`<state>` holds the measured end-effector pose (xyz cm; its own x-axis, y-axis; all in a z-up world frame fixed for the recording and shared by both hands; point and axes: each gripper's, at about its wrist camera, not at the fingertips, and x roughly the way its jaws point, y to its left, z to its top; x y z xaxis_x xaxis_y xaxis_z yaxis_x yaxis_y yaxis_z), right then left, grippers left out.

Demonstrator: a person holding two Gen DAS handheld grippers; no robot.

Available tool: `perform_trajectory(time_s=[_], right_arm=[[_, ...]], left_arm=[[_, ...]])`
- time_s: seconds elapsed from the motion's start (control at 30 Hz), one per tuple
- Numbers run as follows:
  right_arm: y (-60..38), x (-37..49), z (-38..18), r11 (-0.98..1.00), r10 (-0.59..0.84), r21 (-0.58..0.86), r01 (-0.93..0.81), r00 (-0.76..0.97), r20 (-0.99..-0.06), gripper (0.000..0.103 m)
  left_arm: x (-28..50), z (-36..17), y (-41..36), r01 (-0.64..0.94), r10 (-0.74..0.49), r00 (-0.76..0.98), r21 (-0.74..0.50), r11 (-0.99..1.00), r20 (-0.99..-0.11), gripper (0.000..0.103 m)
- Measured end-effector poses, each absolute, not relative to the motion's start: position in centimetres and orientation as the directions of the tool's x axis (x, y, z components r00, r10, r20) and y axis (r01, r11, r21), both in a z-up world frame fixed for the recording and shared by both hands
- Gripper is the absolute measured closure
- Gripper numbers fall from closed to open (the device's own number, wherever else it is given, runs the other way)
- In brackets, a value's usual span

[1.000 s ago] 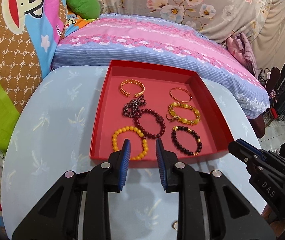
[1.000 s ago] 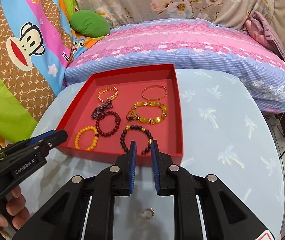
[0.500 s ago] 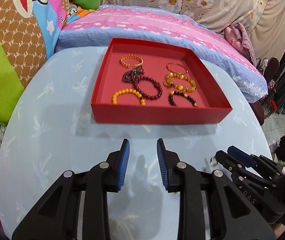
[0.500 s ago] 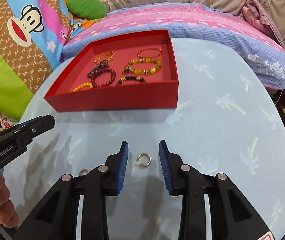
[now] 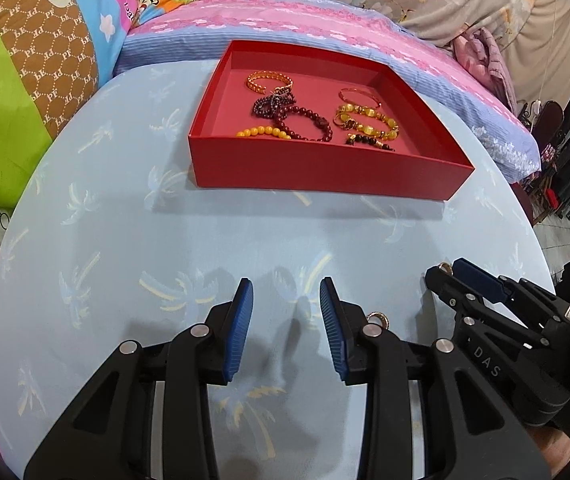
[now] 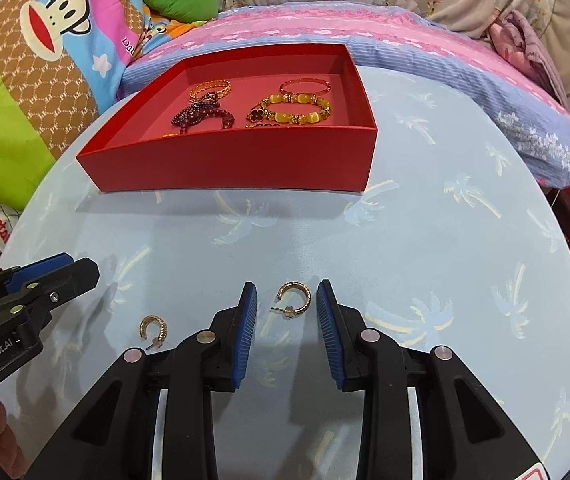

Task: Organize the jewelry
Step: 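Grasp a gold hoop earring with the right tool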

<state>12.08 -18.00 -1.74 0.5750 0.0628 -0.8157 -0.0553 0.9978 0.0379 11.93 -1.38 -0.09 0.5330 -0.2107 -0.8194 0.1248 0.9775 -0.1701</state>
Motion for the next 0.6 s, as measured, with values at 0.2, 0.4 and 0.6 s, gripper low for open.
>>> perform_trajectory(time_s=[0.2, 0.4, 0.6], right_arm=[[-17.9, 11.7, -1.8, 0.998, 0.047, 0.013, -0.062, 0.585, -0.81, 0.084], [-18.3, 11.4, -1.6, 0.998, 0.056, 0.027, -0.058, 0.579, -0.814, 0.085], [-19.2, 10.6, -1.2, 0.997, 0.081, 0.075, -0.034, 0.571, -0.817, 0.085]], left_arm=[[11.9, -0.5, -1.6, 0.13, -0.213, 0.523, -0.17, 0.977, -0.825, 0.07], [11.6, -0.5, -2.2, 0.149, -0.225, 0.517, -0.172, 0.974, -0.826, 0.068], [10.8, -0.4, -3.1, 0.185, -0.252, 0.512, -0.181, 0.966, -0.821, 0.061]])
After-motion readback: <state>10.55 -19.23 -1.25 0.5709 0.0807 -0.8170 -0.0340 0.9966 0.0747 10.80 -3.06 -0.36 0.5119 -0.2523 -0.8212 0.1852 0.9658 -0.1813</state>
